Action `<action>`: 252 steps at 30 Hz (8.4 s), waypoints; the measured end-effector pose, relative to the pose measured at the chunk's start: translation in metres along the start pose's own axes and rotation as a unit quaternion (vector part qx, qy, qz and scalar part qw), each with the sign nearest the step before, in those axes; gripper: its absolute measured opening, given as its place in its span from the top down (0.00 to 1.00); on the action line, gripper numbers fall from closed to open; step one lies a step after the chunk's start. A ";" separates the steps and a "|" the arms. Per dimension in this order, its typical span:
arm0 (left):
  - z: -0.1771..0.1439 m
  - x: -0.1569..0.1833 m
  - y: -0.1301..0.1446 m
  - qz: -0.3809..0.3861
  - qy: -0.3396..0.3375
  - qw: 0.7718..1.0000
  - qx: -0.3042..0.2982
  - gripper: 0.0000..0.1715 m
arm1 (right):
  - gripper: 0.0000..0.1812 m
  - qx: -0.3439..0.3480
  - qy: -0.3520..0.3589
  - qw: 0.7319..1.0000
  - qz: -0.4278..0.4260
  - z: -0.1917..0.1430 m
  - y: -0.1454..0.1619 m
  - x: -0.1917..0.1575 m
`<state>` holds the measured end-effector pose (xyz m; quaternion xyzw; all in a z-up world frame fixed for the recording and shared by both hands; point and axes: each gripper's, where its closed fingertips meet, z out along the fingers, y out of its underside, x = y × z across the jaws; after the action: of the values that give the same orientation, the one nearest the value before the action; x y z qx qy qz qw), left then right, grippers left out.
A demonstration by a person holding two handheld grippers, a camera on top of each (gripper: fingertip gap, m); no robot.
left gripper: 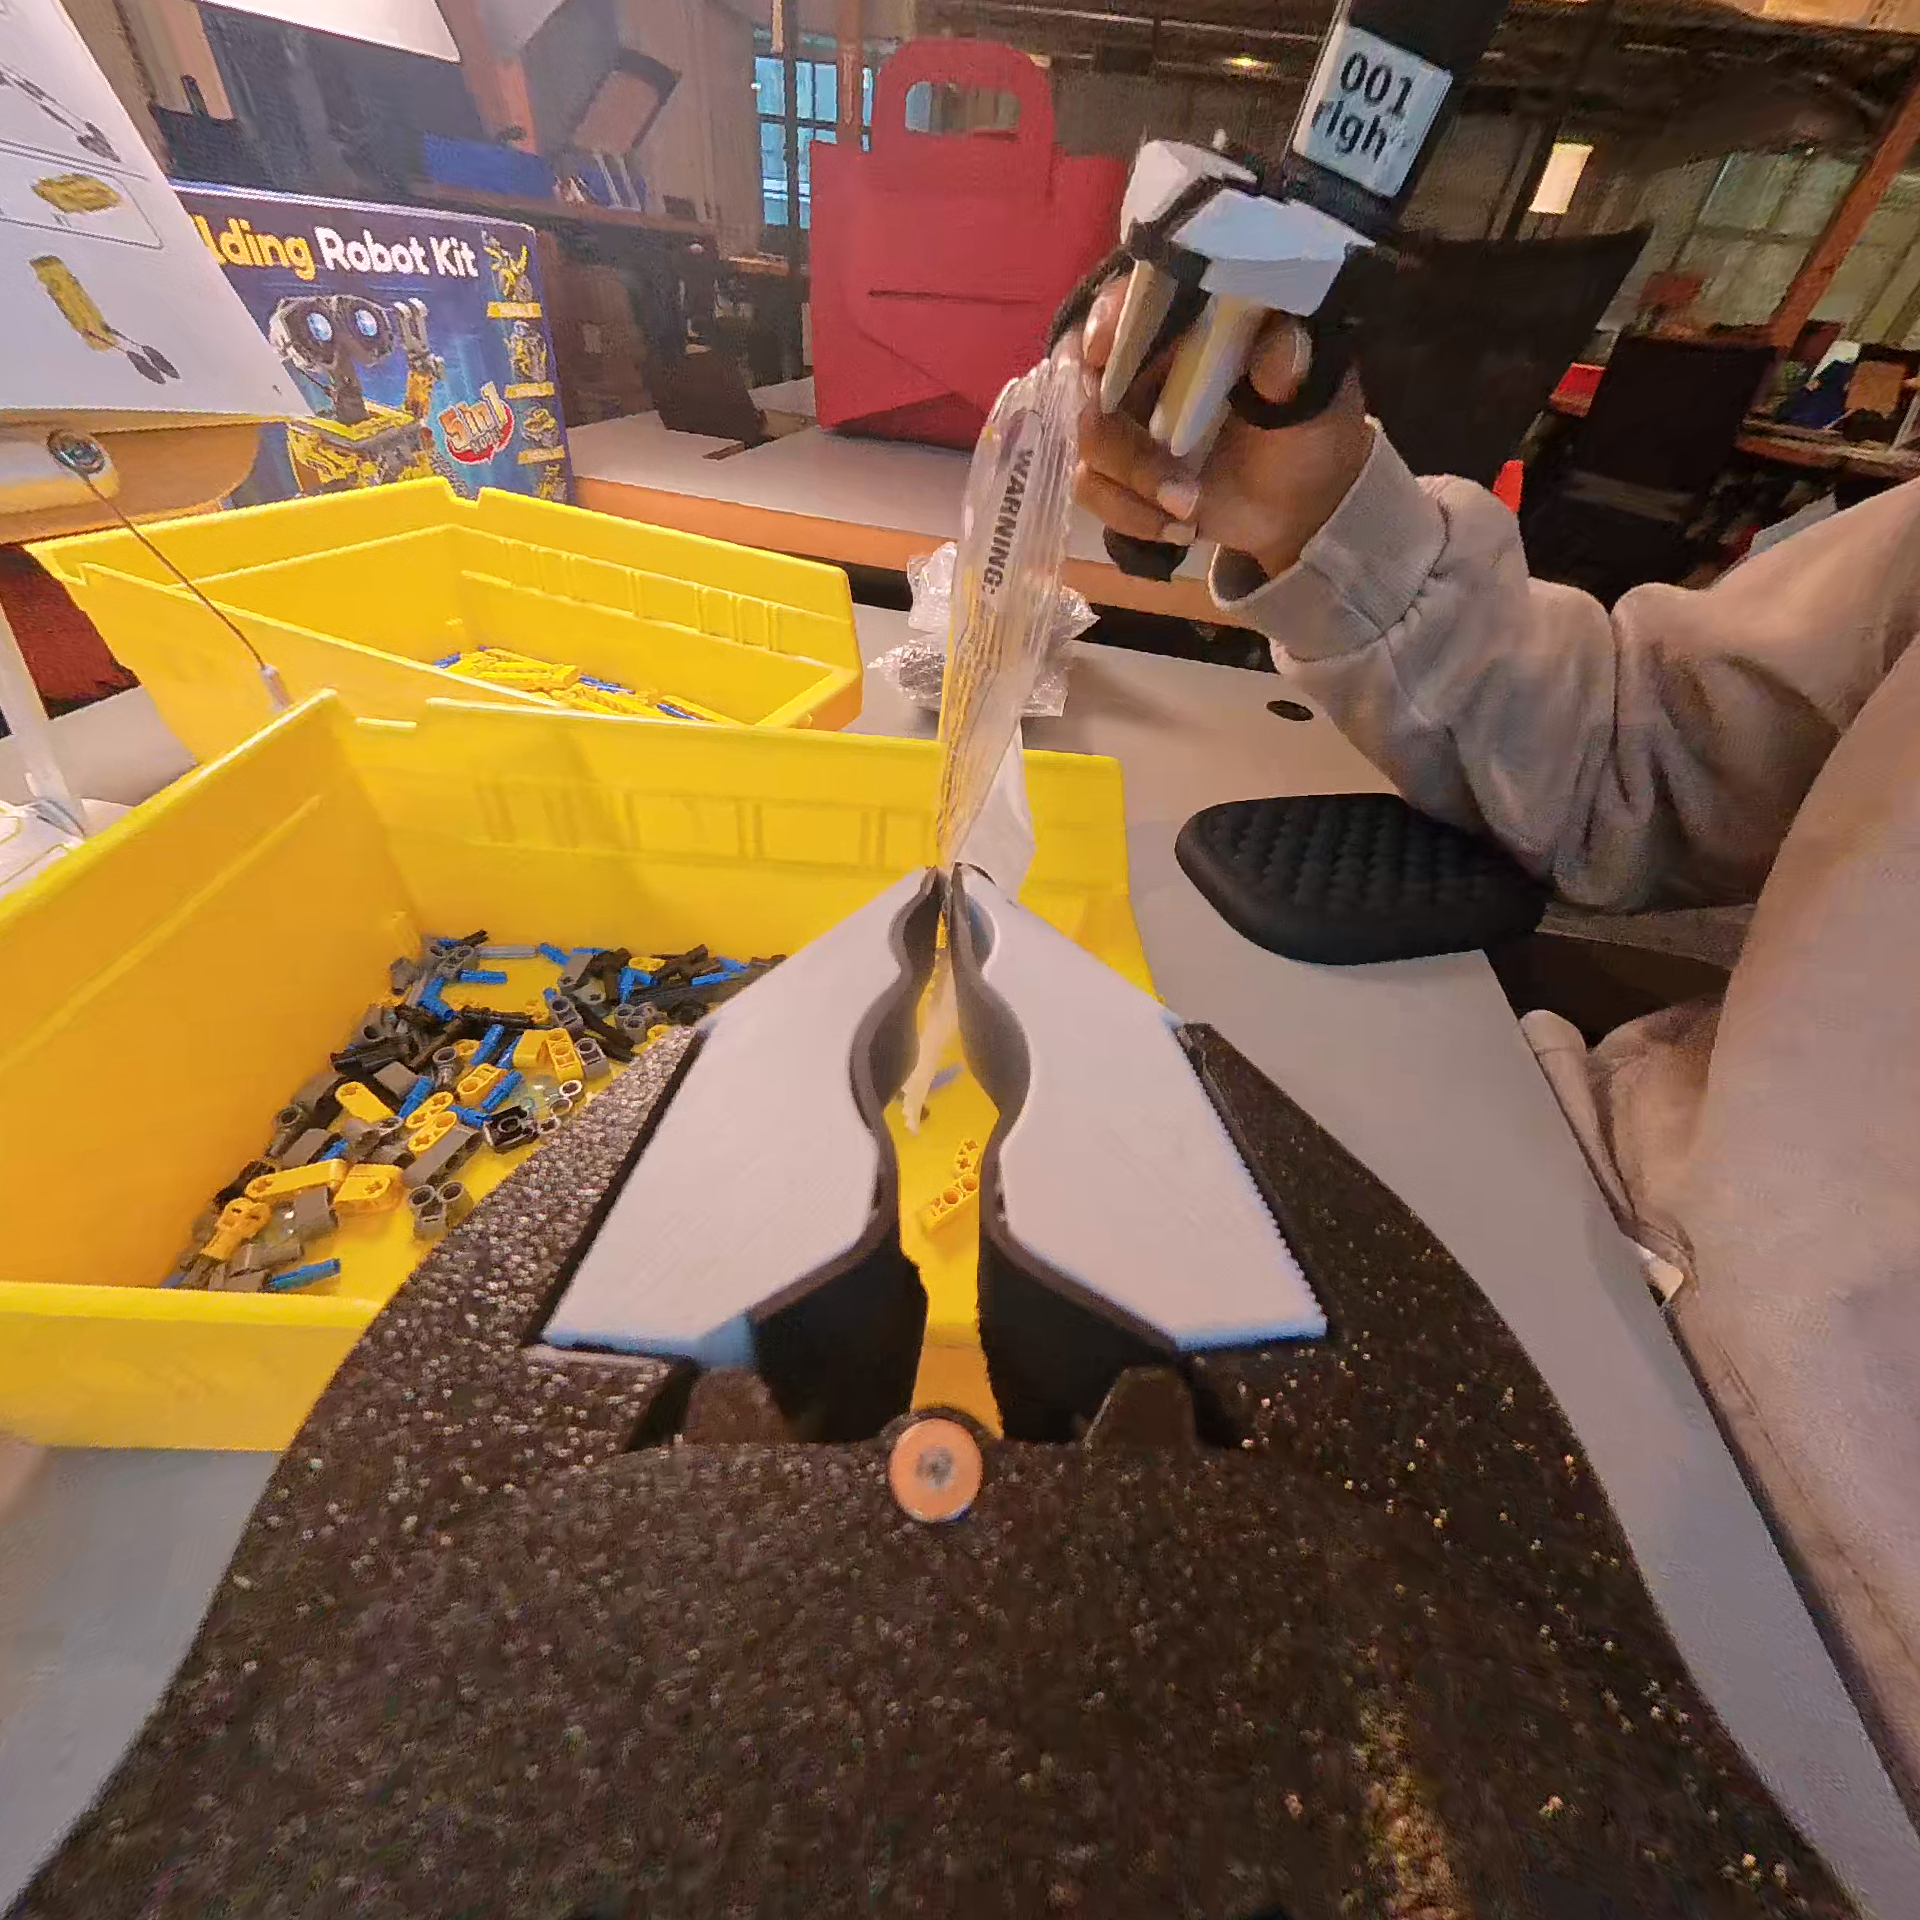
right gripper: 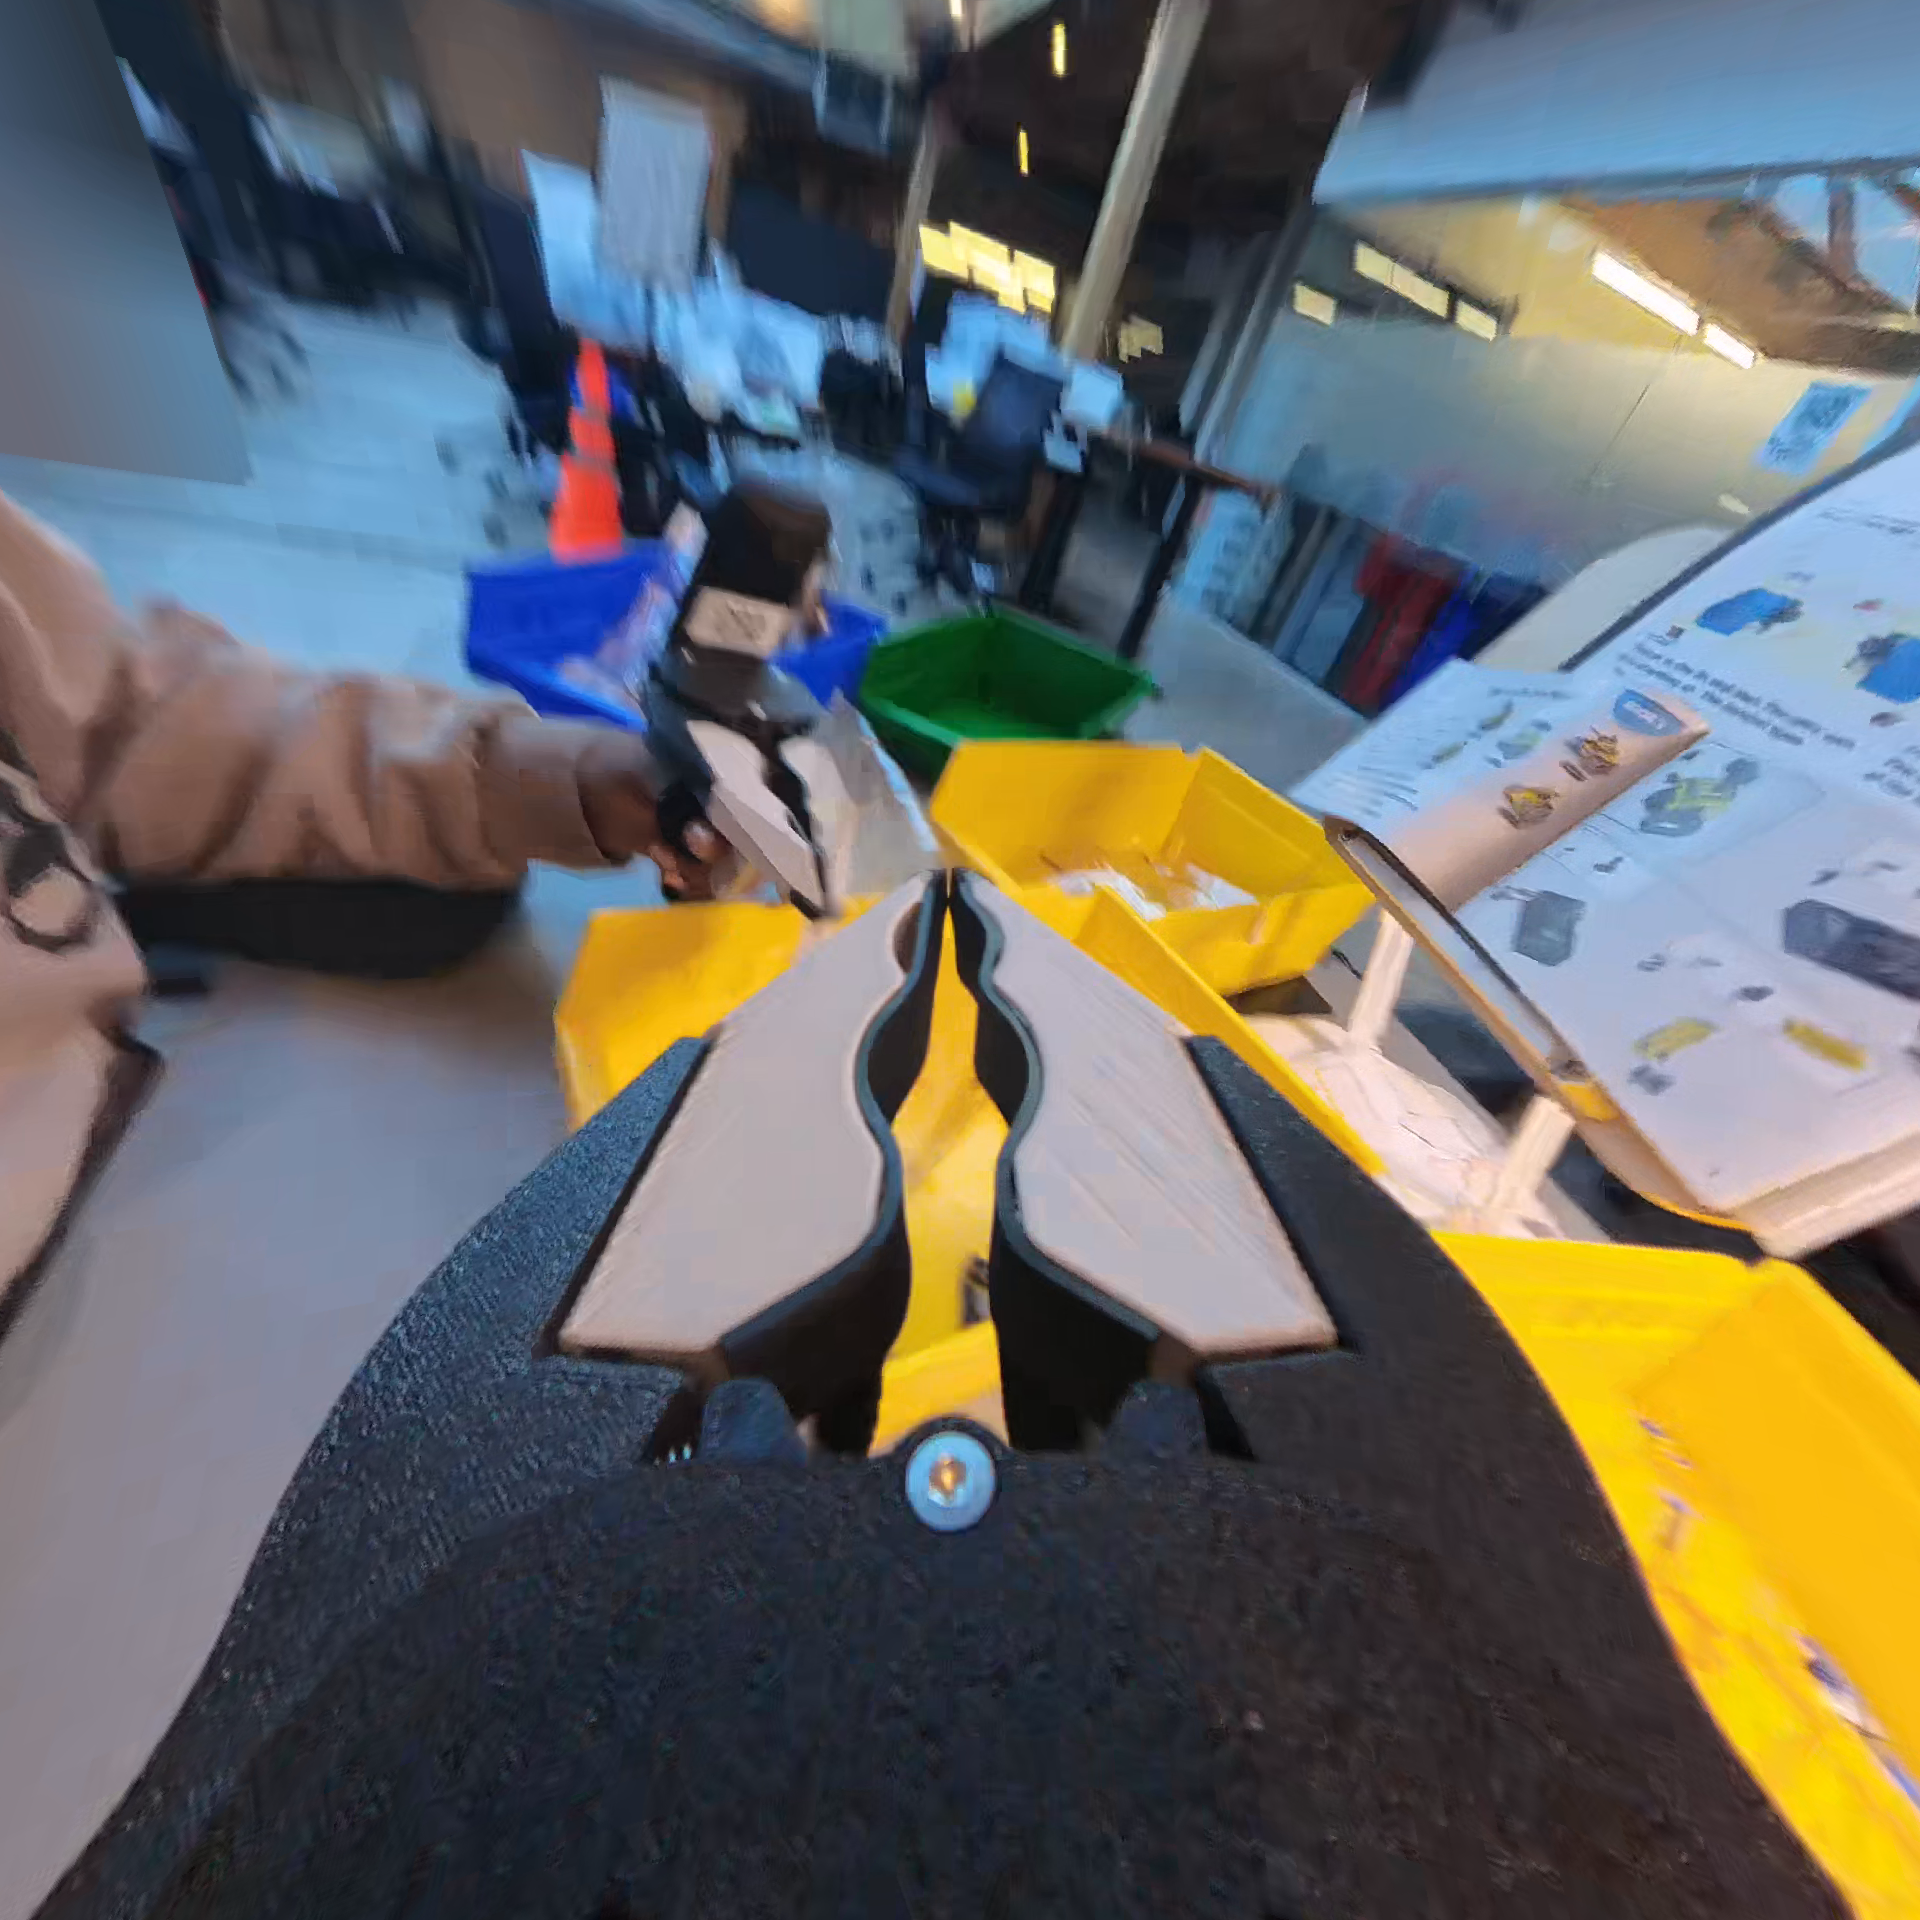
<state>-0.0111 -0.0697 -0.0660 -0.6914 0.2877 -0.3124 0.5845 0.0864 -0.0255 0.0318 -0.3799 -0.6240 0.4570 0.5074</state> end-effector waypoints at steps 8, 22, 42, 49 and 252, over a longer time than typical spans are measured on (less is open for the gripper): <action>0.002 0.004 0.003 0.021 -0.003 1.000 0.000 1.00 | 1.00 -0.207 -0.135 0.966 -0.079 0.052 0.037 -0.023; 0.001 0.006 -0.001 0.004 0.014 1.000 0.027 1.00 | 0.98 -0.259 -0.192 0.944 -0.064 0.044 0.078 -0.036; -0.003 0.017 -0.004 0.051 0.021 0.998 0.017 1.00 | 0.81 -0.209 -0.228 0.949 -0.058 0.065 0.077 -0.058; -0.011 0.010 -0.016 0.002 0.032 0.997 0.069 1.00 | 0.82 -0.155 -0.243 0.957 -0.018 0.053 0.054 -0.055; 0.023 0.015 -0.002 0.141 0.065 0.978 -0.140 1.00 | 0.99 -0.249 -0.187 0.949 -0.042 0.064 0.104 -0.043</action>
<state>0.0163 -0.0662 -0.0656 -0.6970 0.4606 -0.2278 0.5001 0.0334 -0.0471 -0.0837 -0.3759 -0.8167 0.3284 0.2898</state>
